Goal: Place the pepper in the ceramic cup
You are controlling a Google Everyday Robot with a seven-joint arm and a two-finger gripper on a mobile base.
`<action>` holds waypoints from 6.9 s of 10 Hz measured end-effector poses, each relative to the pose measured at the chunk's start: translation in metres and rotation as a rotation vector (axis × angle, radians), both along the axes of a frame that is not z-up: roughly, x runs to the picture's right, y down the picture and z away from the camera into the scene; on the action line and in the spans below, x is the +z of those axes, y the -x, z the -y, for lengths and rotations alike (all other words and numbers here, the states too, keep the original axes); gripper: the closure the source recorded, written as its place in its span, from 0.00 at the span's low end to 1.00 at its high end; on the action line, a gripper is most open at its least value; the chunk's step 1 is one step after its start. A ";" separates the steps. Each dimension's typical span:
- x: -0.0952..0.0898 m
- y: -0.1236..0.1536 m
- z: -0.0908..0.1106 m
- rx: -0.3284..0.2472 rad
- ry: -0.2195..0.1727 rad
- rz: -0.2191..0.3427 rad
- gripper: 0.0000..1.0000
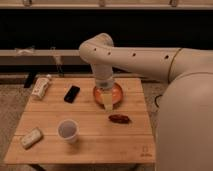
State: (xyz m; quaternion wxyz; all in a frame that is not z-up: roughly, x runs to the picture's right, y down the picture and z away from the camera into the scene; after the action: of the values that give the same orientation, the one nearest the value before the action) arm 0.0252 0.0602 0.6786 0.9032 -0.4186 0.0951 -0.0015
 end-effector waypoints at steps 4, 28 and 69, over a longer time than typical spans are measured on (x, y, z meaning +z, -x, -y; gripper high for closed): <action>0.057 -0.021 -0.061 0.093 0.063 0.071 0.20; 0.162 -0.056 -0.144 -0.013 0.024 -0.001 0.34; -0.023 0.233 -0.112 0.102 0.113 0.712 0.20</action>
State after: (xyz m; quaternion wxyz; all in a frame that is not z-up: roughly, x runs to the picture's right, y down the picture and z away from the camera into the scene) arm -0.2078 0.1722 0.6561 0.8541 -0.4454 -0.2464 -0.1073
